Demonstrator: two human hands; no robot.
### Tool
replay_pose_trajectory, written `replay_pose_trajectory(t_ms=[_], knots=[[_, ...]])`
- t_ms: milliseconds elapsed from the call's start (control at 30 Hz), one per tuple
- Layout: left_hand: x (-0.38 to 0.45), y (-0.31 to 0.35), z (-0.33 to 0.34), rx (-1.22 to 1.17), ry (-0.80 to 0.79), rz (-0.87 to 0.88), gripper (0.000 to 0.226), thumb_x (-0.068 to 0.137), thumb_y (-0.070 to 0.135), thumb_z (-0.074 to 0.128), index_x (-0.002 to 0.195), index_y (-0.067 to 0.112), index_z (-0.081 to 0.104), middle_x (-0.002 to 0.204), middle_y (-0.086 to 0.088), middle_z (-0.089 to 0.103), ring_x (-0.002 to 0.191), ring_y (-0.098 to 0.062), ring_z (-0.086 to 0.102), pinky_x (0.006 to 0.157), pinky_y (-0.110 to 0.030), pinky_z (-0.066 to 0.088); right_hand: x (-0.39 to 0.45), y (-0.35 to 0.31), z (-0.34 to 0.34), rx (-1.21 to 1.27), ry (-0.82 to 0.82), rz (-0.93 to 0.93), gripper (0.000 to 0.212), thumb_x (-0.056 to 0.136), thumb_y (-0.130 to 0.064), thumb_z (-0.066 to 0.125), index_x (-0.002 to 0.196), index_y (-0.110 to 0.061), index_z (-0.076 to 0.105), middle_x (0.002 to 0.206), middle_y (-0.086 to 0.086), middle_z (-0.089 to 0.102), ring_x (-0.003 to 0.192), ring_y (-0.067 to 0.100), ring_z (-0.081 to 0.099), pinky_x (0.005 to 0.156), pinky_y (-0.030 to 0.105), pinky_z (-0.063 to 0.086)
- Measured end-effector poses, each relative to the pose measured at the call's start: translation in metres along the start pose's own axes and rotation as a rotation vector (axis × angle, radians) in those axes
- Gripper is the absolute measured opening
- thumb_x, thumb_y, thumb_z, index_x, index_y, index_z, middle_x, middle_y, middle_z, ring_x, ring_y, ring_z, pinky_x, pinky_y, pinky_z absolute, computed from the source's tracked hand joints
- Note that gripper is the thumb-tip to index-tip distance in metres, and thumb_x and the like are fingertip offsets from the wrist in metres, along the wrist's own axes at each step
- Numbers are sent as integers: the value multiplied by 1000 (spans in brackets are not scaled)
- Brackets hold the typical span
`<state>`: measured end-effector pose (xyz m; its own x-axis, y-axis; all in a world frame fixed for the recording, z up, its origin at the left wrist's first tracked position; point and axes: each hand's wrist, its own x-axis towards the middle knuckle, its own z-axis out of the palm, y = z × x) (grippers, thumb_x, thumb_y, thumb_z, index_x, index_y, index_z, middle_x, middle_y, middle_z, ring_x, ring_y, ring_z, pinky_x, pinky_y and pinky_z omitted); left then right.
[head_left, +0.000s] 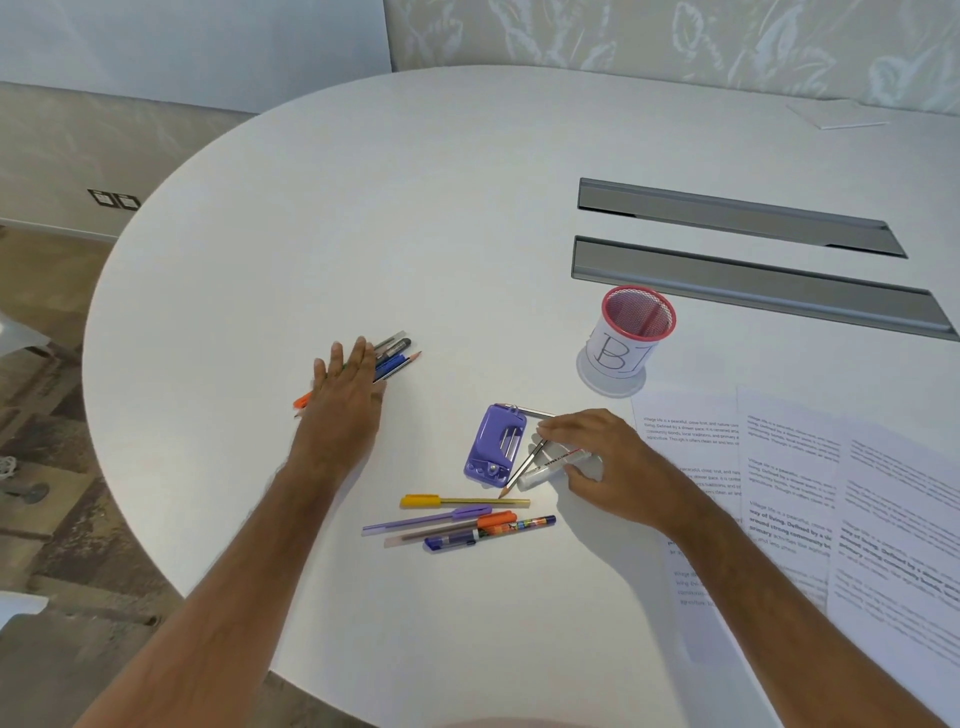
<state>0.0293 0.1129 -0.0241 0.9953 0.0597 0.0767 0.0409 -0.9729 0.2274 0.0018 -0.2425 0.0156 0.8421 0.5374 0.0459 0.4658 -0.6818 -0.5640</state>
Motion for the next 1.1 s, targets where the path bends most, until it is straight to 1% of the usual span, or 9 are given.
replay_pose_trajectory(t_ms=[167, 267, 333, 433, 567, 667, 767, 933, 1100], knots=[[-50, 44, -12, -261, 148, 82, 48, 109, 20, 54, 152, -2, 50, 157, -21, 52, 150, -40, 43, 126, -51, 27, 1, 0, 6, -109, -45, 17, 46, 86, -12, 79, 129, -27, 74, 133, -15, 70, 127, 18, 60, 103, 43, 38], [-85, 63, -15, -370, 173, 129, 48, 108, 41, 47, 134, 6, 67, 133, -12, 71, 128, -30, 61, 114, -34, 40, 1, 1, 8, -152, -21, 10, 35, 89, -21, 80, 122, -33, 76, 129, -22, 70, 124, 15, 62, 100, 38, 33], [-102, 69, -18, -406, 104, 153, 50, 105, 47, 43, 125, 10, 70, 125, -6, 71, 121, -25, 61, 107, -33, 43, 1, 2, 8, -171, -17, 9, 28, 92, -26, 80, 118, -35, 78, 125, -24, 71, 121, 14, 62, 97, 35, 28], [-120, 71, -19, -404, -75, 217, 59, 104, 58, 44, 129, 12, 70, 132, -4, 69, 131, -21, 57, 110, -38, 48, -1, 4, 8, -196, -23, 2, 20, 93, -29, 79, 111, -36, 81, 119, -22, 75, 116, 17, 65, 96, 39, 27], [-133, 65, -15, -318, -175, 357, 56, 96, 51, 69, 139, 17, 67, 143, 0, 65, 137, -16, 55, 111, -34, 49, -5, 2, 11, -208, -13, -6, 15, 92, -30, 79, 105, -37, 83, 111, -19, 77, 111, 19, 68, 95, 38, 24], [-136, 63, -13, -283, -140, 401, 47, 93, 37, 79, 133, 15, 72, 136, 0, 71, 125, -19, 65, 107, -36, 54, -10, 1, 12, -215, -15, -29, 14, 90, -31, 77, 101, -36, 84, 105, -16, 78, 104, 20, 71, 92, 33, 18], [-135, 56, -12, -310, -87, 446, 38, 89, 29, 84, 125, 14, 78, 126, 1, 77, 113, -17, 70, 102, -25, 47, -12, -2, 15, -200, -64, -40, 16, 90, -29, 80, 104, -36, 84, 105, -14, 76, 101, 20, 71, 89, 30, 16], [-136, 38, -14, -341, -128, 460, 38, 93, 38, 78, 126, 21, 78, 126, 7, 76, 118, -5, 58, 100, -18, 45, -12, -16, 25, -203, -126, -66, 20, 97, -34, 73, 116, -37, 80, 113, -12, 74, 106, 17, 67, 94, 31, 18], [-140, 21, -13, -346, -137, 439, 40, 90, 45, 74, 125, 26, 79, 127, 12, 75, 125, -7, 55, 99, -25, 51, -10, -41, 41, -225, -179, -122, 25, 101, -34, 67, 123, -29, 78, 117, -3, 72, 106, 23, 68, 94, 41, 33]])
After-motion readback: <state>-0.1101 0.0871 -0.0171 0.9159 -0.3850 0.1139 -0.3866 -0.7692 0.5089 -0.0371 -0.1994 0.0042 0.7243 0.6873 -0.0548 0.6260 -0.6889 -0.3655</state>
